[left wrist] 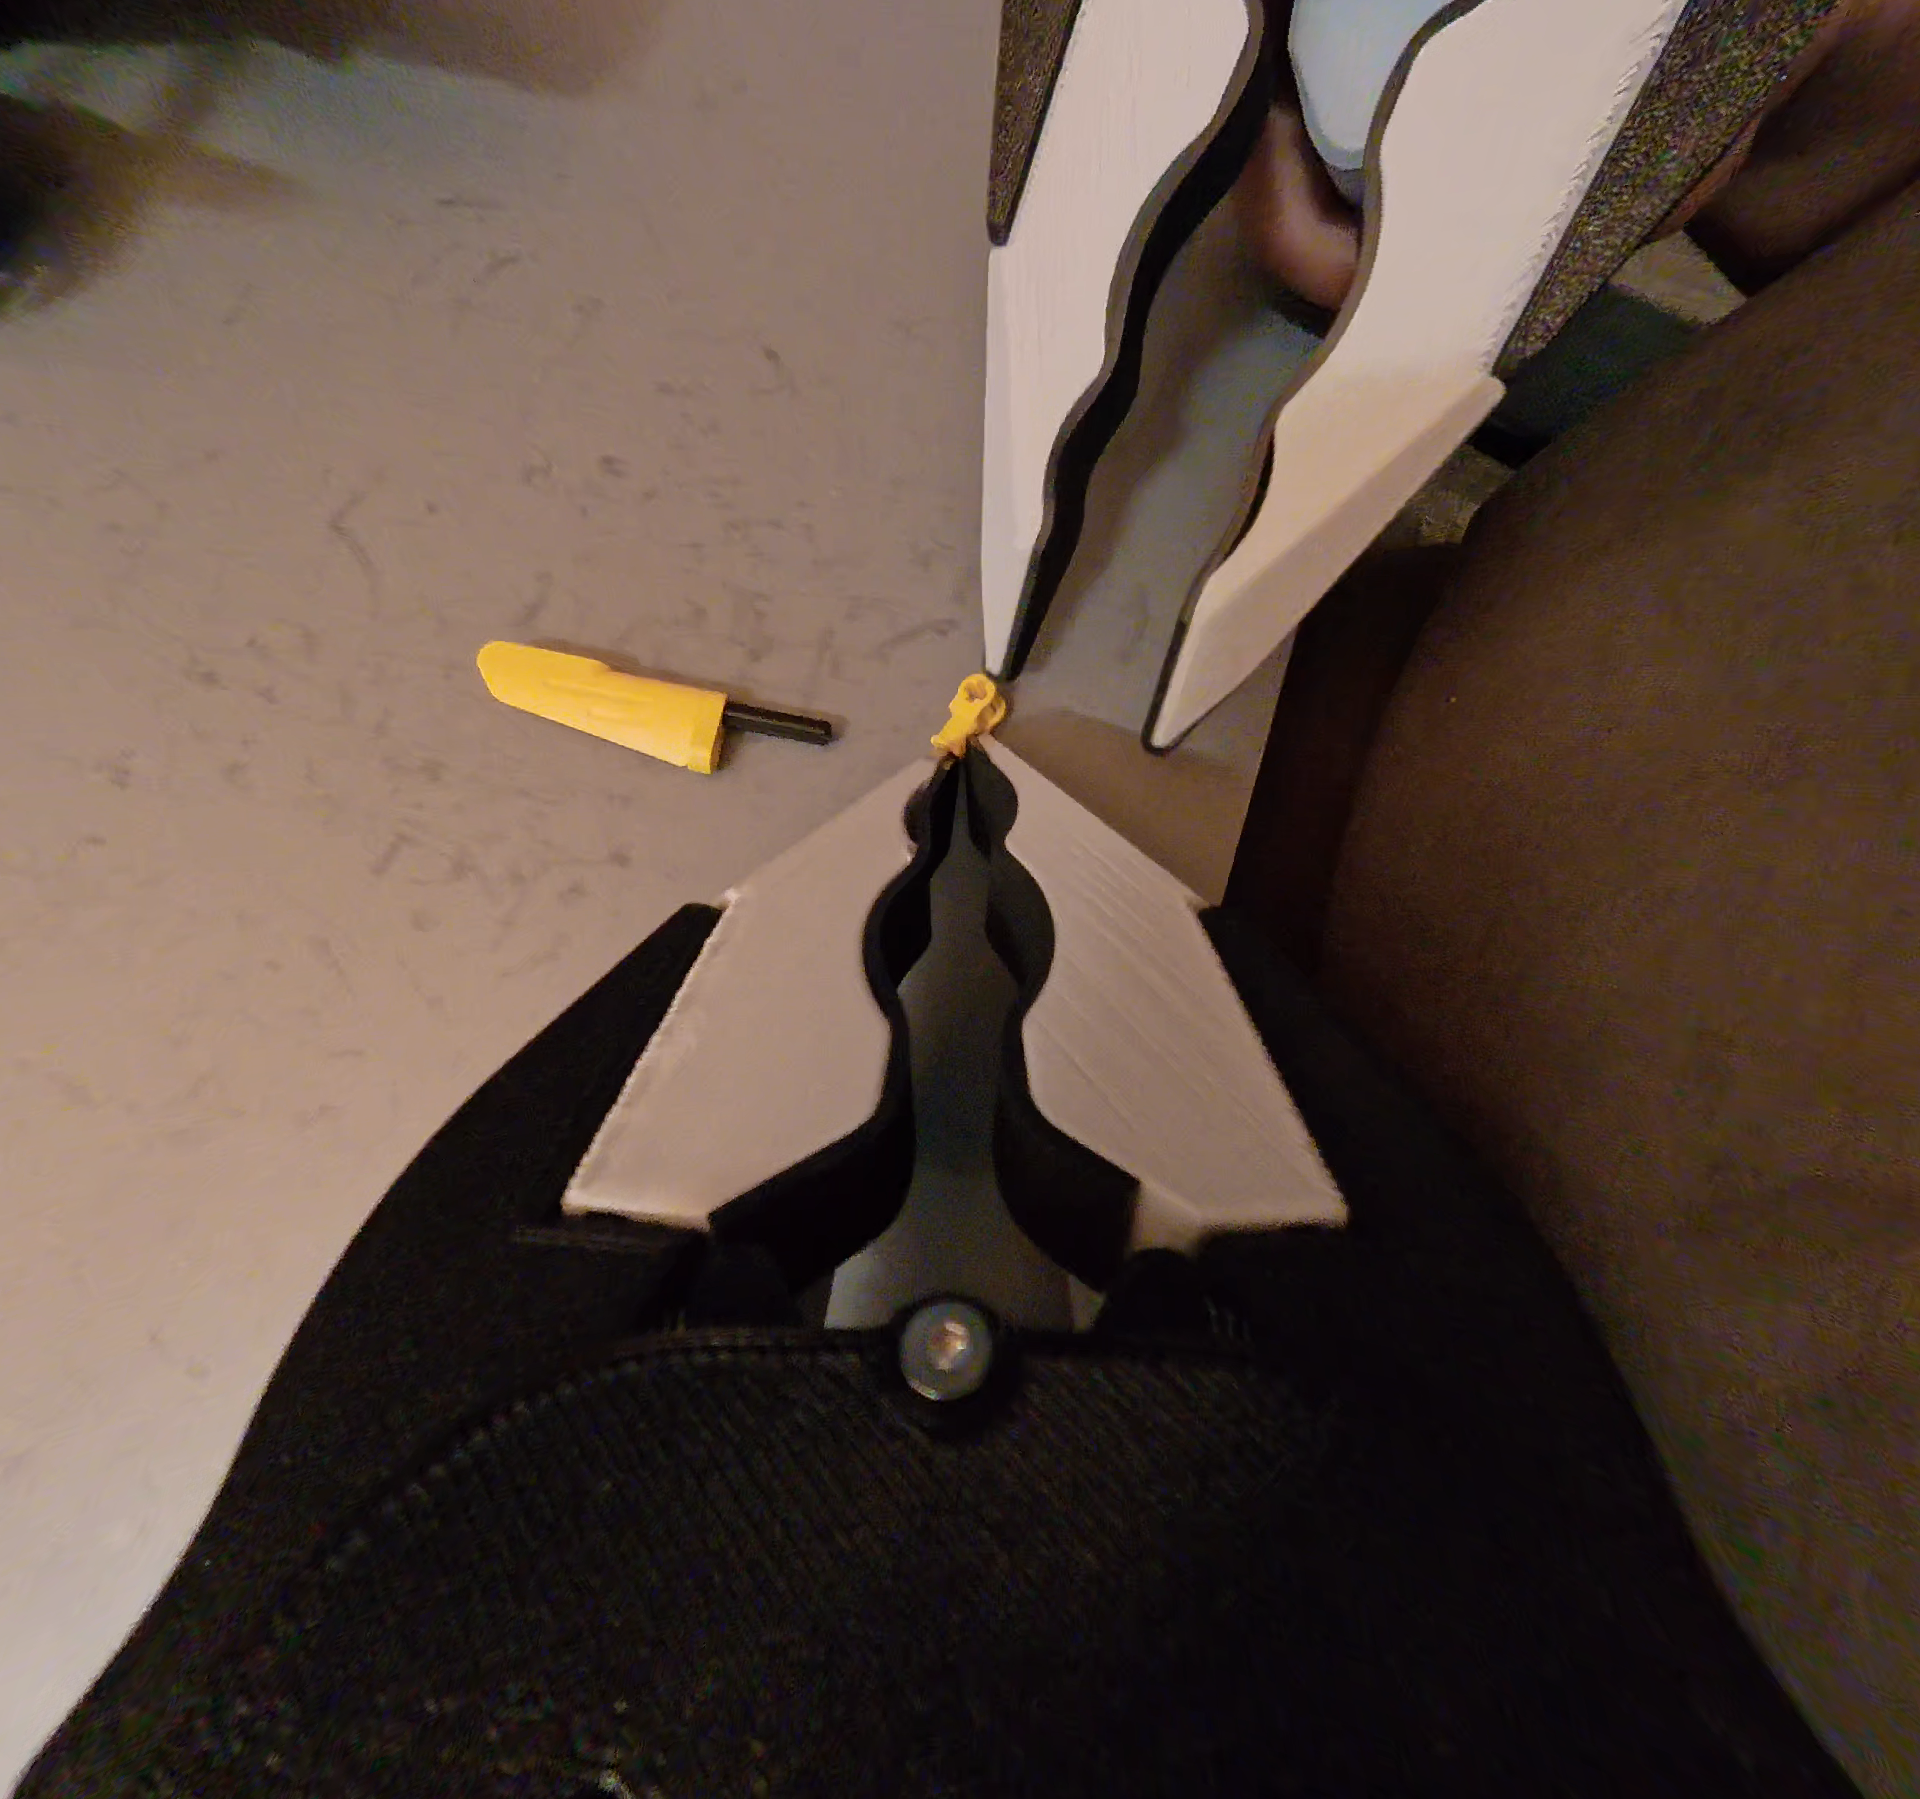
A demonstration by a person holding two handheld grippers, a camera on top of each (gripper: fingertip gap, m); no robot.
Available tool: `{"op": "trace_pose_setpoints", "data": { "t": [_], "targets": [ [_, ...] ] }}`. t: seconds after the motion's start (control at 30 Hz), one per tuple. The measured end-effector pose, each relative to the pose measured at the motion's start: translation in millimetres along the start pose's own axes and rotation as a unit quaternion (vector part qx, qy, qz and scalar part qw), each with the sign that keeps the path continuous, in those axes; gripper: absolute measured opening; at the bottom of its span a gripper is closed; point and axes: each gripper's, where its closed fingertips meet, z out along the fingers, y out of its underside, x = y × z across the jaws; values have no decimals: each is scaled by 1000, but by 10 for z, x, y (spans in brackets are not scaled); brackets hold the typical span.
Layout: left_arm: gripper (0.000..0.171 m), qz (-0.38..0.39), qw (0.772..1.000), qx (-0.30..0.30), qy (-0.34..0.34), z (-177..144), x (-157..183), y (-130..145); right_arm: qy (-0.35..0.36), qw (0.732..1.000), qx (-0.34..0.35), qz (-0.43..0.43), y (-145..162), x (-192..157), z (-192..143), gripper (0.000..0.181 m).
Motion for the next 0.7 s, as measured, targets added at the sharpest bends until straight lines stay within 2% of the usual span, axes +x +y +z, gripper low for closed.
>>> {"op": "trace_pose_setpoints", "data": {
  "t": [0.3, 0.7],
  "targets": [
    [1, 1, 1000, 2, 1, 32, -27, -46, 22, 1000, -12, -13, 16, 53, 27, 25],
    [5, 3, 1000, 10, -3, 25, -44, -79, 16, 999, 2, 34, 6, 158, -37, 29]
  ]
}}
